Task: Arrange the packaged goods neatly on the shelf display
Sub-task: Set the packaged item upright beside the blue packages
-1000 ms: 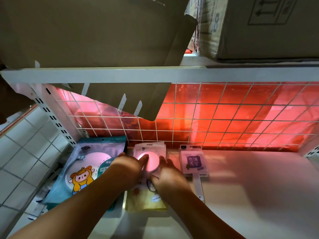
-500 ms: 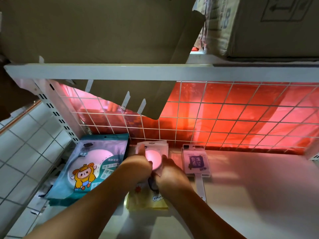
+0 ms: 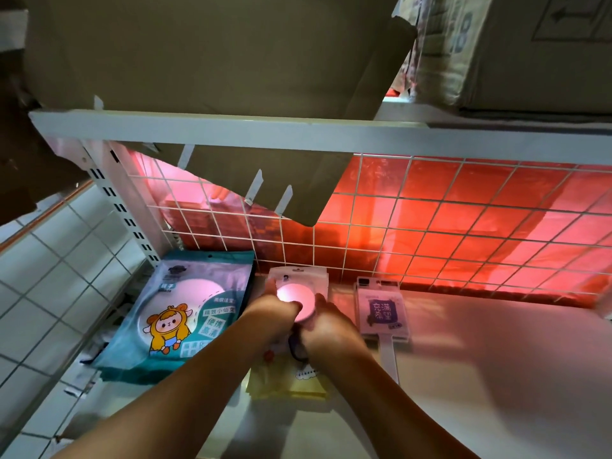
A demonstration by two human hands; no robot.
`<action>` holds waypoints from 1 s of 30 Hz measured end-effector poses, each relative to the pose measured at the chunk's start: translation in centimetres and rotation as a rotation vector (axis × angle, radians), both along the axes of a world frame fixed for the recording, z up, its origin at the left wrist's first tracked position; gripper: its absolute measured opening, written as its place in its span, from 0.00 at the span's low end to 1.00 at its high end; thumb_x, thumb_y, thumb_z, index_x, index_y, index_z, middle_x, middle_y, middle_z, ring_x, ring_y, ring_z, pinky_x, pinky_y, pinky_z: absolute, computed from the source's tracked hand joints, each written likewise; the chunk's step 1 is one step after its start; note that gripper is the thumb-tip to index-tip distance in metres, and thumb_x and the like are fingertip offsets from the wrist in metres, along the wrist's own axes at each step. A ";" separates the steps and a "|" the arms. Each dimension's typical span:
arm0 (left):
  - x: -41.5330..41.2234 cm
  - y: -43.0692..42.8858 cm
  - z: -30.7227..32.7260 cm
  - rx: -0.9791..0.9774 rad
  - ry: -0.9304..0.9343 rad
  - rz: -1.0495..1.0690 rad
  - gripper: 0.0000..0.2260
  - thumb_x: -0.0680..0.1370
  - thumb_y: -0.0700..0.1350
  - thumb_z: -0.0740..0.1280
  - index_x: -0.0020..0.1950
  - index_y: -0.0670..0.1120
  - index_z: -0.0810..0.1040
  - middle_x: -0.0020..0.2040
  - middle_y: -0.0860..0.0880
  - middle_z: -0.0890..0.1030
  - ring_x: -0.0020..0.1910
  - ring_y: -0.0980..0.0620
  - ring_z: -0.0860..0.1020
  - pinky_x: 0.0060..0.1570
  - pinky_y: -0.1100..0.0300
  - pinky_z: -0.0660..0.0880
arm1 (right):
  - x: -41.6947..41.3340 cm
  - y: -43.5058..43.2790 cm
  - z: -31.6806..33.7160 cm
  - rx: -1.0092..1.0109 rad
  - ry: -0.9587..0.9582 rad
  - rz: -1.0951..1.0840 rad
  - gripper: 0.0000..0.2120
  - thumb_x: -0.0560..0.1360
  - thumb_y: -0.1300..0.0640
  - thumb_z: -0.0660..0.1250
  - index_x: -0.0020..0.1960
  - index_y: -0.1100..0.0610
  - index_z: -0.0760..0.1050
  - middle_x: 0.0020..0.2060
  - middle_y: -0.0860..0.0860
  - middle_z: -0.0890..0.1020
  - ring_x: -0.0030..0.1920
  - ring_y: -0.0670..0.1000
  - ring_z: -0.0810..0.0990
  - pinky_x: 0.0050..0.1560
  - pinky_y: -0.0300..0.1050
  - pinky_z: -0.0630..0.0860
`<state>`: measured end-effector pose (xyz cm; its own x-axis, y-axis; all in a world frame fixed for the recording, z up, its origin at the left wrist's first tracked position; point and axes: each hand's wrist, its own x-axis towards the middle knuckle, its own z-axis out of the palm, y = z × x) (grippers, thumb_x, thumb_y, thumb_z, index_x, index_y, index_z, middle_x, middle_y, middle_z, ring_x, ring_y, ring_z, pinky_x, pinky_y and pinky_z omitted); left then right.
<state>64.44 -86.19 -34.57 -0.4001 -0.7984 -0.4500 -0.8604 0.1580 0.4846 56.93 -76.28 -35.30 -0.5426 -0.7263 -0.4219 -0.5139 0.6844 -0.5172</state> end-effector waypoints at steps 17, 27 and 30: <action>0.0 -0.1 0.2 0.000 0.010 -0.070 0.30 0.84 0.49 0.62 0.83 0.55 0.51 0.73 0.40 0.71 0.60 0.44 0.77 0.56 0.56 0.74 | -0.6 1.1 1.1 -0.166 -0.025 0.015 0.32 0.79 0.45 0.67 0.78 0.49 0.58 0.67 0.53 0.73 0.59 0.52 0.78 0.54 0.41 0.77; 1.8 2.2 0.0 -0.047 0.087 0.002 0.31 0.79 0.54 0.68 0.80 0.57 0.60 0.70 0.45 0.74 0.56 0.47 0.78 0.57 0.56 0.76 | -0.9 2.2 1.6 -0.143 -0.087 0.001 0.25 0.79 0.46 0.67 0.73 0.47 0.64 0.61 0.52 0.76 0.56 0.50 0.78 0.55 0.44 0.76; 2.3 3.0 -0.7 -0.034 0.086 0.031 0.32 0.78 0.55 0.68 0.79 0.54 0.59 0.72 0.45 0.73 0.64 0.44 0.76 0.66 0.49 0.73 | -1.1 2.3 1.7 -0.074 -0.104 0.025 0.20 0.80 0.48 0.65 0.69 0.50 0.66 0.54 0.51 0.75 0.53 0.50 0.75 0.57 0.46 0.74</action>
<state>66.78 -83.21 -35.22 -0.4109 -0.8254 -0.3871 -0.8206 0.1497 0.5516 55.79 -73.99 -33.58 -0.4799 -0.7705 -0.4196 -0.4712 0.6297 -0.6176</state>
